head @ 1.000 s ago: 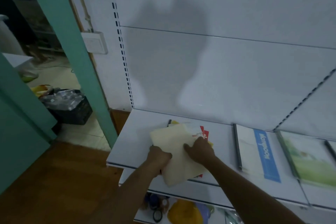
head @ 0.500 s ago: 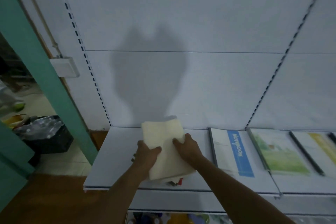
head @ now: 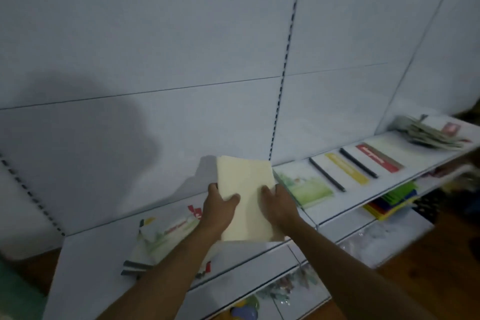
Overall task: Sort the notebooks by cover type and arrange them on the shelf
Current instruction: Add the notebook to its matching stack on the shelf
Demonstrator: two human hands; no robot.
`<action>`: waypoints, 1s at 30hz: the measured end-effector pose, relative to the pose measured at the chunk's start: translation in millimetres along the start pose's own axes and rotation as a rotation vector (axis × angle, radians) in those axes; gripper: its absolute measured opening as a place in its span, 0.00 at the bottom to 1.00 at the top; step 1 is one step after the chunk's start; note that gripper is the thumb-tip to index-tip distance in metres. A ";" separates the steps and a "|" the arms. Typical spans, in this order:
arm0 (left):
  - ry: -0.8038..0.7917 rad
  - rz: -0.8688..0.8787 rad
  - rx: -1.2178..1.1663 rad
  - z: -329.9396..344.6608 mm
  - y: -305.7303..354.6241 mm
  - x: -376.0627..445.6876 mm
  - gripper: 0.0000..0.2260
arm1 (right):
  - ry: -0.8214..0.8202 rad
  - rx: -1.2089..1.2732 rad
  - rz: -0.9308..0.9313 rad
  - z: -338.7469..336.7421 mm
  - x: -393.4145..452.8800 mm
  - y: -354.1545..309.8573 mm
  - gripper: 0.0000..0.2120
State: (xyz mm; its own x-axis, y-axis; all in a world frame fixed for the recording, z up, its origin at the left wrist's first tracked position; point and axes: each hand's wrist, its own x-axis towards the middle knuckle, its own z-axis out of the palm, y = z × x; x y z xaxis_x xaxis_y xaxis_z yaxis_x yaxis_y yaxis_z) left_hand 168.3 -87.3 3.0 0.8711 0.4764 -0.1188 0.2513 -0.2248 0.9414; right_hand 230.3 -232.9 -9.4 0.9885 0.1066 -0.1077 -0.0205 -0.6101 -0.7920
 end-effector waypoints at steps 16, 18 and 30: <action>-0.720 0.375 0.240 252.7 82.3 -119.3 0.33 | 0.630 0.117 0.384 -224.5 -115.5 174.0 0.19; -0.742 0.398 0.254 282.1 95.3 -127.7 0.32 | 0.671 0.122 0.377 -250.1 -116.8 187.7 0.19; -0.817 0.452 0.249 457.8 151.7 -174.8 0.29 | 0.787 0.129 0.425 -401.3 -107.4 285.7 0.18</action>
State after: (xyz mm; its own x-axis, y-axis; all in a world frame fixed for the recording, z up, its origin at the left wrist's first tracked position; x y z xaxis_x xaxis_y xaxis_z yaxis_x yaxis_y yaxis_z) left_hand 247.3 -593.8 22.2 0.9084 -0.4168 -0.0334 -0.1792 -0.4603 0.8695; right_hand 178.5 -733.8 17.0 0.7098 -0.7044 -0.0019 -0.3769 -0.3775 -0.8458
